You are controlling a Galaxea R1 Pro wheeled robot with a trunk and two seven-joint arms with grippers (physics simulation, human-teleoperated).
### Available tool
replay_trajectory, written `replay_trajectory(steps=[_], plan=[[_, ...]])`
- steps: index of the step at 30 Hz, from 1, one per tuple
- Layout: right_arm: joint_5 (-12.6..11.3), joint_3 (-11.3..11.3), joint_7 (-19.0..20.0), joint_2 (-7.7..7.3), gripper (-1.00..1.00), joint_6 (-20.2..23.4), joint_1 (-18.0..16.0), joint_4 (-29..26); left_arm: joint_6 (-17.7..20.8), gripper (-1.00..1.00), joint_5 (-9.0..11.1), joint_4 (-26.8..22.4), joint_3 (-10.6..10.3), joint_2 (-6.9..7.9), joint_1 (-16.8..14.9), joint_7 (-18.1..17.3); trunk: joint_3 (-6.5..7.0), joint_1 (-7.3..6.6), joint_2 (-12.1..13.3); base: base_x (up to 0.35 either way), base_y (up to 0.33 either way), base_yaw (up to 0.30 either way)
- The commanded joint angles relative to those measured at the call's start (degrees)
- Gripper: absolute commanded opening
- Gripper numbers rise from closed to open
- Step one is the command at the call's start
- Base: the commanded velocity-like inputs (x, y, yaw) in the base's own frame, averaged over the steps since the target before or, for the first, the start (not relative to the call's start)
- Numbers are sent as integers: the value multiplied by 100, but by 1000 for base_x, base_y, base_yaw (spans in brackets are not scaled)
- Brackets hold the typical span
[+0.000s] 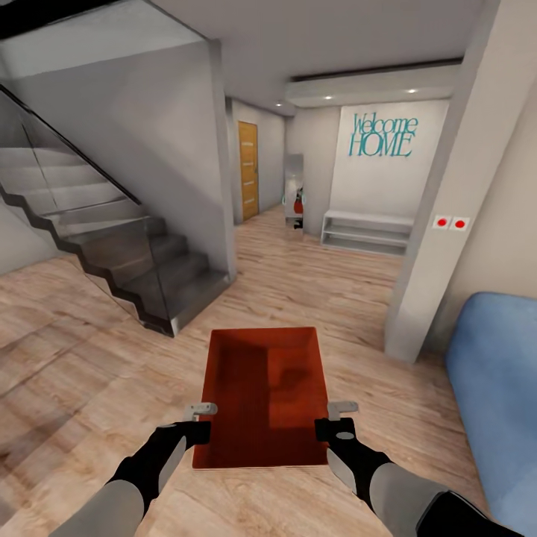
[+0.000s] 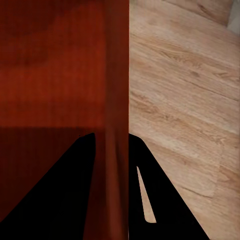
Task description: Move the two storage containers from the living room to the garage. In the garage, place one container on the floor and stack the other container on top of it (either order is fine).
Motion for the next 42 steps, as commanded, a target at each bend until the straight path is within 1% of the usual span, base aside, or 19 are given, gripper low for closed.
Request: replay_trajectory(steps=[1, 7, 24, 42], plan=[[4, -184, -200, -8, -100, -42, -8, 1, 36, -100, 30, -9, 30, 5, -2, 21, -8, 5, -7, 321, 0, 0], [-4, -191, -200, -12, -100, -42, -8, 1, 36, -100, 30, -9, 30, 10, -2, 21, -8, 5, -7, 321, 0, -93], [-4, -193, -200, 19, -100, -42, -8, 1, 36, -100, 30, -9, 30, 6, -2, 21, -8, 5, -7, 322, 0, -228], [-4, -193, -200, 10, -100, -39, -8, 1, 36, -100, 30, -9, 30, 4, -2, 21, -8, 5, -7, 321, 0, -13]])
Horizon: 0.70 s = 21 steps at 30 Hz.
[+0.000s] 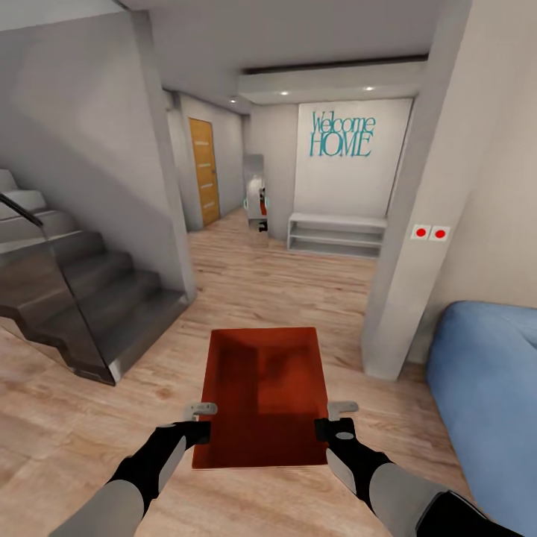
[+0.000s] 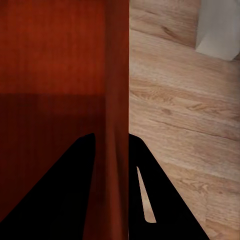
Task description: Move the two storage containers from the living room to the garage. In the garage, place one container on the floor and stack the other container on top of it (either order is fine).
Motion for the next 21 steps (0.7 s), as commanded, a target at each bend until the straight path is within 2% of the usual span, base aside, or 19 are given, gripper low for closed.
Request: replay_trajectory(steps=[1, 21], plan=[[8, -202, -177, 0, -100, -44, -8, 1, 35, -100, 29, -8, 36, 2, -2, 18, -8, 5, -7, 321, 0, 0], [8, -202, -177, 0, -100, -45, -8, 1, 35, -100, 29, -8, 36, 0, -2, 18, -8, 5, -7, 321, 0, 0]])
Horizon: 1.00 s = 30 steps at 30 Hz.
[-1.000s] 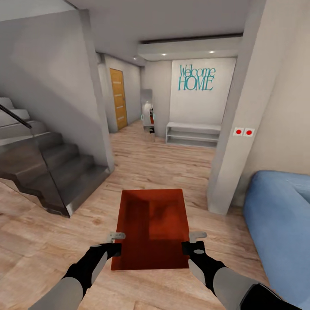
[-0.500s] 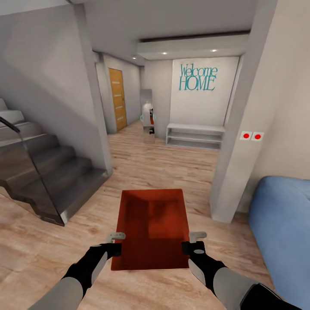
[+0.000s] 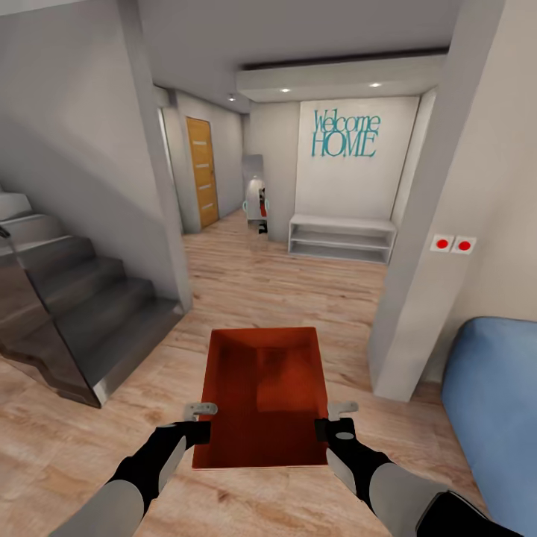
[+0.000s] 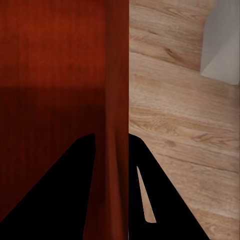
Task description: Move the two storage containers from the living room to the garage. In the garage, place one container on the floor and stack the other container on top of it (either order is fine).
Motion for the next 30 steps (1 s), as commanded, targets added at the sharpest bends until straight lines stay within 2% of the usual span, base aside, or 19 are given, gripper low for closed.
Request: replay_trajectory(steps=[1, 30], plan=[[12, -205, -177, 2, -100, -41, -8, 0, 35, -100, 29, -7, 36, 1, -1, 17, -8, 5, -7, 321, 0, 0], [12, -205, -177, -8, -100, -43, -8, 0, 35, -100, 29, -7, 36, 6, -1, 18, -8, 5, -7, 321, 0, 0]])
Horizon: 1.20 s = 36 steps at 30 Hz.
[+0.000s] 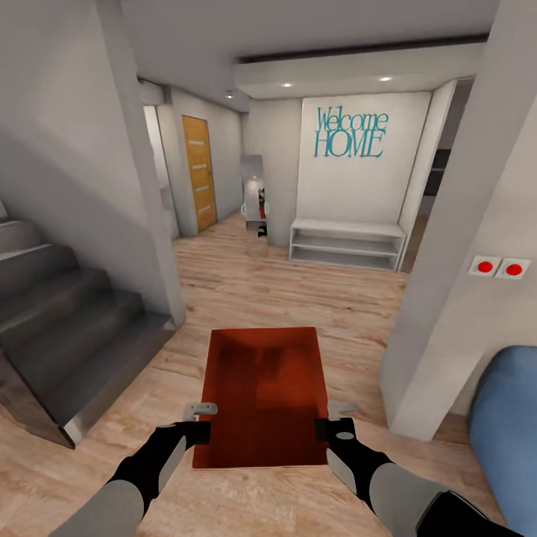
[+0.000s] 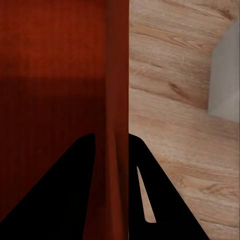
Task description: Move the two storage containers from the living room to the garage. In the garage, place one container on the floor and stack the other container on top of it (either order is fine).
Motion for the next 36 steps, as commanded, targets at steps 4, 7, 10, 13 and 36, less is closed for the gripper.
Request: replay_trajectory(steps=[4, 7, 10, 13, 36], plan=[[5, -200, -194, -14, -100, -42, -7, 1, 36, -100, 20, -9, 38, 6, -2, 23, -8, 5, -7, 321, 0, 0], [5, -200, -194, -18, -100, -42, -7, 1, 36, -100, 20, -9, 38, 3, -2, 22, -8, 5, -7, 321, 0, 0], [5, -200, -194, -19, -100, -42, -7, 1, 36, -100, 20, -9, 38, 4, -2, 21, -8, 5, -7, 321, 0, 0], [5, -200, -194, -20, -100, -42, -7, 1, 36, -100, 20, -9, 38, 7, -2, 21, -8, 5, -7, 322, 0, 0], [5, -200, -194, -20, -100, -42, -7, 1, 35, -100, 20, -9, 38, 7, -2, 22, -8, 5, -7, 322, 0, 0]])
